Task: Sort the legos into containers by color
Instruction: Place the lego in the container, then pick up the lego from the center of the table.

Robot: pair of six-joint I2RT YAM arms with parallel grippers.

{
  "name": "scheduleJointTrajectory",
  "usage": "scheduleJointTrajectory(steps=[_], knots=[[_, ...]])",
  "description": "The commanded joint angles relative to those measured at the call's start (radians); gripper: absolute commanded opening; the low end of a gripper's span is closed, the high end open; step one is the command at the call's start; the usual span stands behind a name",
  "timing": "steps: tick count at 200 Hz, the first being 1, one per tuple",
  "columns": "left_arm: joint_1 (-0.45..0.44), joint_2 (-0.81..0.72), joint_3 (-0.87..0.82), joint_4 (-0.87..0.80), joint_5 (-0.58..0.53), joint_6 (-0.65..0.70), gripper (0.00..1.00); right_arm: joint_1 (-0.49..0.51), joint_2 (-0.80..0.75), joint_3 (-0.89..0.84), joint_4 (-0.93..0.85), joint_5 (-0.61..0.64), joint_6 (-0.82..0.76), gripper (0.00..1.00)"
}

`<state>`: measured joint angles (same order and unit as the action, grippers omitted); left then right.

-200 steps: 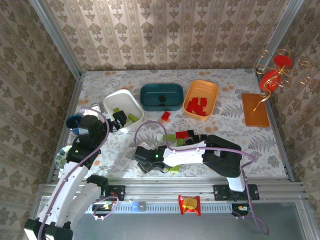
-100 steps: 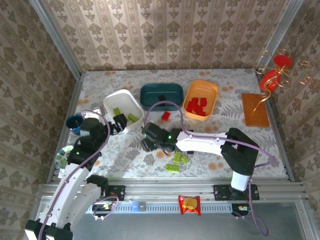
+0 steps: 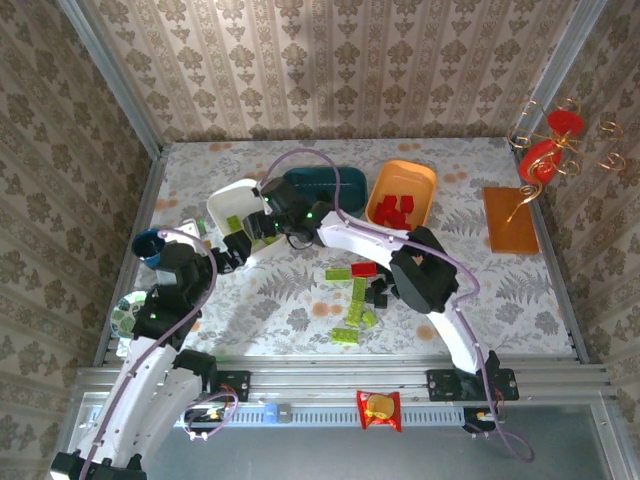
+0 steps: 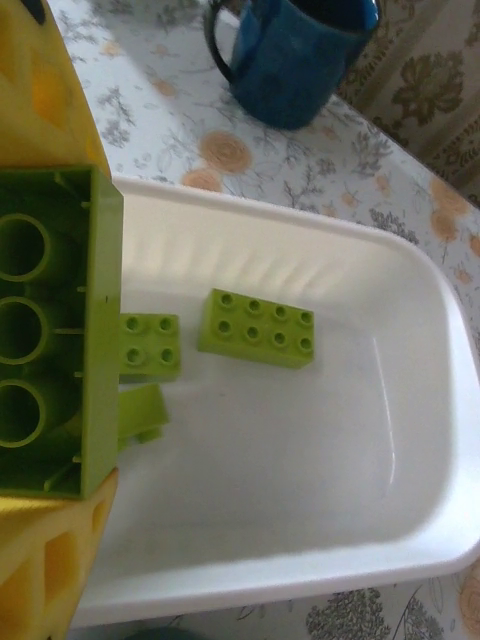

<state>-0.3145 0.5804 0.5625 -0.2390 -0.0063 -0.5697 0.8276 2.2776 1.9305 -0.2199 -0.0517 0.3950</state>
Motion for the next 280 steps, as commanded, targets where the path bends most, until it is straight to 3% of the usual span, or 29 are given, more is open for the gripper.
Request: scheduleJointTrajectory(steps=[1,13,37,78,109,147,189,209,235,280], knots=[[-0.001,-0.011,-0.009,0.033,0.010,-0.009,1.00,-0.021,0.073,0.151,-0.091,-0.074,0.002,0.75],[-0.001,-0.009,-0.013,0.036,0.012,-0.009,1.00,-0.027,0.086,0.194,-0.114,-0.066,0.002,0.85],[0.000,-0.005,-0.026,0.064,0.037,-0.010,1.00,-0.040,0.020,0.154,-0.088,-0.046,0.010,0.90],[-0.004,0.051,-0.029,0.109,0.090,0.005,0.98,-0.050,-0.272,-0.195,0.065,0.033,0.029,0.90],[-0.075,0.154,-0.047,0.193,0.110,-0.004,0.92,-0.051,-0.520,-0.499,0.082,0.135,0.083,0.87],[-0.264,0.323,-0.054,0.285,0.074,0.035,0.91,-0.077,-0.758,-0.811,-0.067,0.316,0.195,0.78],[-0.294,0.395,-0.111,0.362,0.104,0.022,0.93,-0.223,-1.014,-1.152,-0.124,0.372,0.331,0.71],[-0.294,0.391,-0.132,0.365,0.106,0.019,0.94,-0.328,-1.041,-1.221,-0.136,0.338,0.329,0.68],[-0.294,0.377,-0.147,0.352,0.101,0.017,0.95,-0.451,-0.997,-1.257,-0.117,0.237,0.278,0.55],[-0.293,0.358,-0.159,0.350,0.100,0.011,0.97,-0.488,-0.894,-1.223,-0.100,0.154,0.188,0.59]])
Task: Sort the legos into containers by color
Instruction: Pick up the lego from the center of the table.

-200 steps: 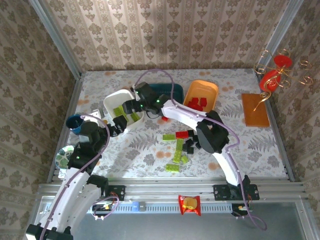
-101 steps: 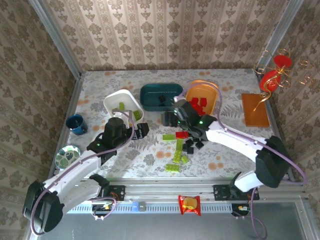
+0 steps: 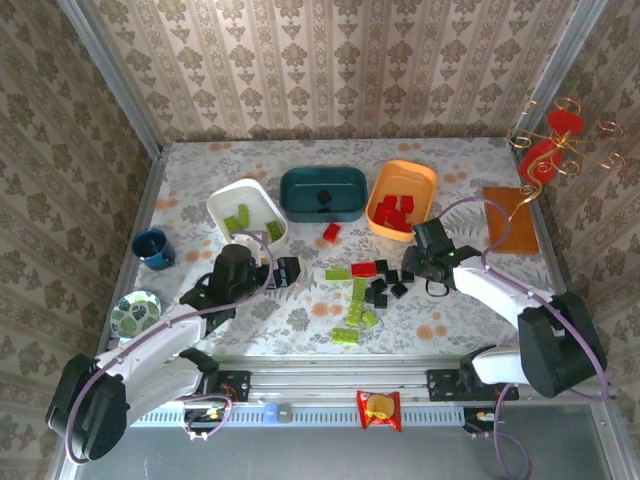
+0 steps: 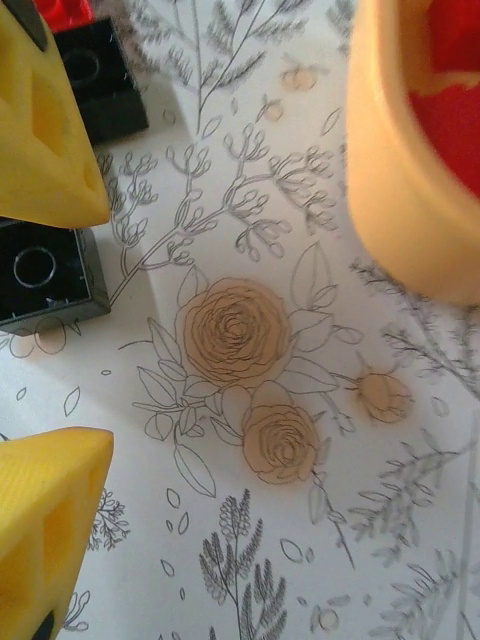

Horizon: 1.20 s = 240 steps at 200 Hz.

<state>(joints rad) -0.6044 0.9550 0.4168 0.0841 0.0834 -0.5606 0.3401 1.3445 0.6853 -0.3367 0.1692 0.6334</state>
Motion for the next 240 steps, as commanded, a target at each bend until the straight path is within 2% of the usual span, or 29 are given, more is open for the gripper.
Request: scheduleJointTrajectory(steps=[1,109,148,240], knots=[[-0.003,-0.016,-0.013,0.027,0.010,0.001,0.97,-0.001,0.039,0.022,0.018,-0.067,-0.050,0.59],[-0.001,0.017,-0.011,0.040,0.012,-0.006,0.97,0.002,0.091,0.005,0.044,-0.110,-0.062,0.58],[-0.001,0.027,-0.012,0.045,0.013,-0.005,0.97,0.036,0.058,-0.016,-0.010,-0.067,-0.048,0.66],[0.000,0.030,-0.009,0.046,0.012,0.001,0.98,0.048,0.117,0.020,-0.107,0.007,0.006,0.49]])
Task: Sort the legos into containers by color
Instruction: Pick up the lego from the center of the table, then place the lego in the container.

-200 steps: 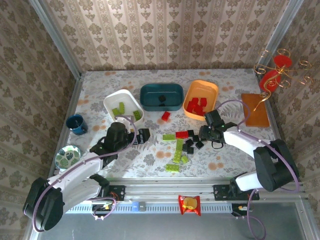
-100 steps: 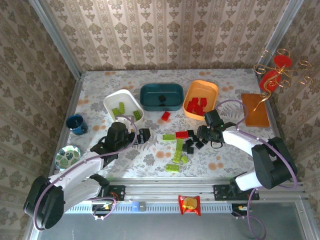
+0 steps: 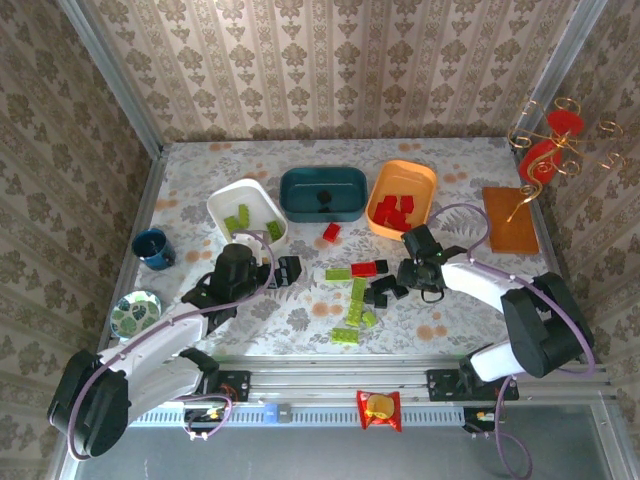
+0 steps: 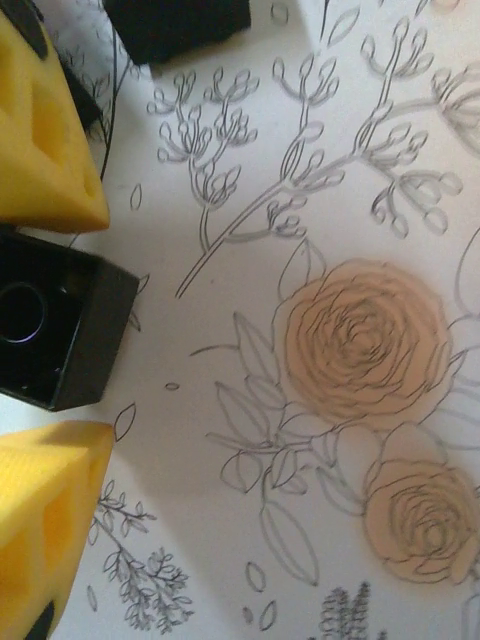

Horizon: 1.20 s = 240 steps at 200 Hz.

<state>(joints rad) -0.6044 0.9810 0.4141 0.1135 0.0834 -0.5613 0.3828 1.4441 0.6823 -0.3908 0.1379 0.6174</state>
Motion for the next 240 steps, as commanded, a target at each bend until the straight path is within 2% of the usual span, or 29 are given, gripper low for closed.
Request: scheduleJointTrajectory(steps=[1,37,48,69,85,106,120,153,183,209,217,230,240], knots=[[0.000,0.004,-0.006,0.017,0.012,0.001,0.98,0.005,0.017,0.023,-0.052,0.038,0.022,0.49],[0.000,0.010,0.002,0.017,0.015,0.005,0.98,0.008,-0.047,0.012,-0.025,0.042,-0.011,0.37],[0.002,0.010,0.003,0.013,0.015,0.007,0.98,0.016,-0.109,0.022,-0.031,0.049,-0.032,0.35],[0.002,0.010,0.003,0.010,0.013,0.009,0.98,0.056,-0.173,0.086,-0.061,0.063,-0.071,0.32],[0.003,0.011,0.003,0.011,0.009,0.007,0.98,0.107,-0.165,0.176,-0.066,0.060,-0.095,0.31],[0.003,0.013,0.003,0.014,0.010,0.003,0.98,0.173,-0.062,0.335,-0.032,0.041,-0.131,0.31],[0.003,0.012,0.007,0.008,0.015,0.000,0.98,0.193,0.069,0.450,0.004,0.019,-0.145,0.32],[0.003,-0.012,0.018,-0.033,0.019,0.012,0.98,0.188,0.348,0.722,0.062,0.008,-0.156,0.32],[0.003,-0.025,0.025,-0.067,0.032,0.024,0.98,0.158,0.574,0.967,0.016,0.006,-0.131,0.32],[0.003,-0.023,0.032,-0.086,0.041,0.028,0.98,0.143,0.703,1.141,-0.048,-0.003,-0.119,0.38],[0.003,-0.027,0.035,-0.091,0.041,0.032,0.98,0.143,0.725,1.177,-0.058,-0.003,-0.122,0.46],[0.003,-0.031,0.038,-0.099,0.040,0.035,0.98,0.143,0.746,1.231,-0.083,0.000,-0.130,0.66],[0.003,-0.034,0.041,-0.099,0.044,0.039,0.98,0.143,0.744,1.257,-0.097,0.005,-0.138,0.75]])
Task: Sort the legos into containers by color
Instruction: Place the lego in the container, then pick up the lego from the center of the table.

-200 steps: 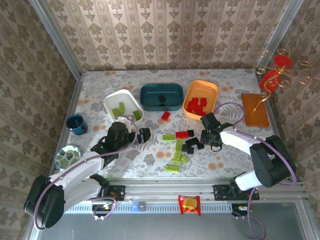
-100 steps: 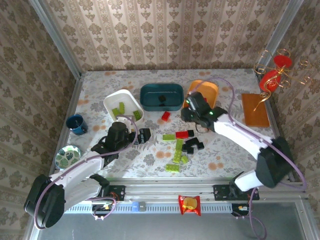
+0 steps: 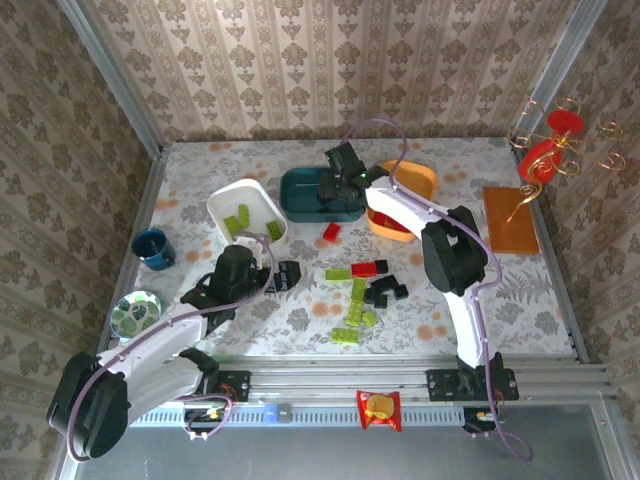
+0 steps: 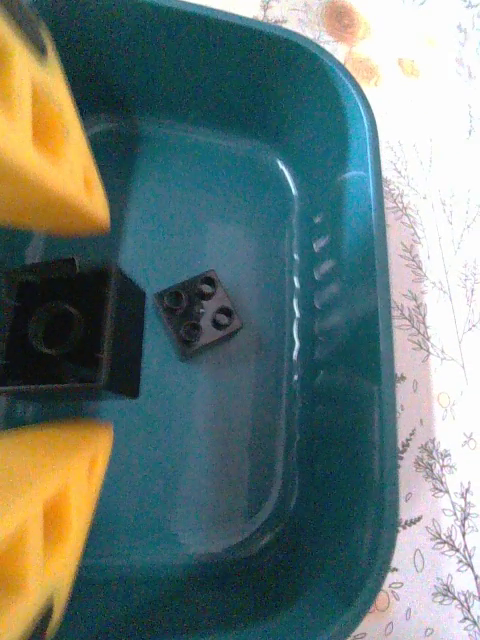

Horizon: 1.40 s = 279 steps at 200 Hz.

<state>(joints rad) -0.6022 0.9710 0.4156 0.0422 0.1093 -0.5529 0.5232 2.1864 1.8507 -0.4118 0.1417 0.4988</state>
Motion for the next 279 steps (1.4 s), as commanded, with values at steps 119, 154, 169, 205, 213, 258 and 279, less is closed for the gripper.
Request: scheduleJointTrajectory(steps=[119,154,169,205,213,258,279], knots=[[-0.126,0.215,0.219,-0.060,0.035,0.138,0.89,0.055,-0.738,-0.779,0.142,0.057,0.064,0.78],[-0.196,0.412,0.364,-0.096,0.038,0.209,0.79,0.055,-0.933,-1.012,0.122,0.090,0.125,0.78],[-0.230,0.495,0.425,-0.132,0.017,0.239,0.80,0.055,-1.010,-1.081,0.107,0.110,0.144,0.78],[-0.260,0.638,0.498,-0.108,0.034,0.254,0.81,0.055,-1.149,-1.178,0.047,0.151,0.173,0.78],[-0.273,0.658,0.515,-0.098,0.040,0.267,0.81,0.055,-1.171,-1.189,0.032,0.162,0.179,0.78],[-0.349,0.779,0.639,-0.124,0.023,0.371,0.84,0.052,-1.297,-1.256,-0.023,0.206,0.210,0.78],[-0.355,0.839,0.695,-0.160,-0.020,0.402,0.81,0.051,-1.336,-1.269,-0.042,0.215,0.211,0.78]])
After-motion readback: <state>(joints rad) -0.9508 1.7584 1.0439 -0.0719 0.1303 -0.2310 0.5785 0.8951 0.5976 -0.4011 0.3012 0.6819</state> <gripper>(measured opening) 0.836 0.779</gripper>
